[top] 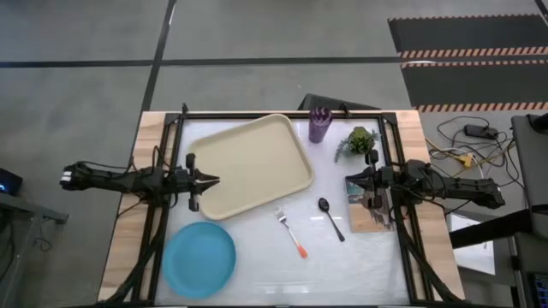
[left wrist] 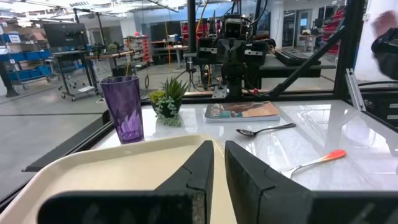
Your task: Pick and place plate/cup/fork/spoon on tray
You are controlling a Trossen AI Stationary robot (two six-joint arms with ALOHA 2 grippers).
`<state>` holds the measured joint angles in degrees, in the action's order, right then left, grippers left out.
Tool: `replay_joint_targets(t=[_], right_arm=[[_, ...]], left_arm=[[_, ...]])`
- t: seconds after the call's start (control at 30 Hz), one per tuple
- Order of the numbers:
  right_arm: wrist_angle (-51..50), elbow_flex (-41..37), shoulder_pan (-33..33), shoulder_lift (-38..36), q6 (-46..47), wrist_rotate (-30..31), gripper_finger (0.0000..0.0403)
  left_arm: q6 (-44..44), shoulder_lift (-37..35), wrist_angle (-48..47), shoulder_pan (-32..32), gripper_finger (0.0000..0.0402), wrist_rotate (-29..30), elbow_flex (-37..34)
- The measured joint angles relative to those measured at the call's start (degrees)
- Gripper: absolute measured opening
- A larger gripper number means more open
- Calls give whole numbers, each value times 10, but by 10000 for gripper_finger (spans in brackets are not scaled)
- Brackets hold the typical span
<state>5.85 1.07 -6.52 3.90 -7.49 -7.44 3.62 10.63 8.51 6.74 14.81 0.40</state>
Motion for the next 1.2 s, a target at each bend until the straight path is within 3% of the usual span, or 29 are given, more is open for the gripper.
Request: replay_joint_targets(t=[1.07,1.2], right_arm=[[0,0,0,0,0,0,9],[4,0,0,0,53,0,9]], left_arm=[[0,0,0,0,22,0,0],[0,0,0,0,22,0,0]])
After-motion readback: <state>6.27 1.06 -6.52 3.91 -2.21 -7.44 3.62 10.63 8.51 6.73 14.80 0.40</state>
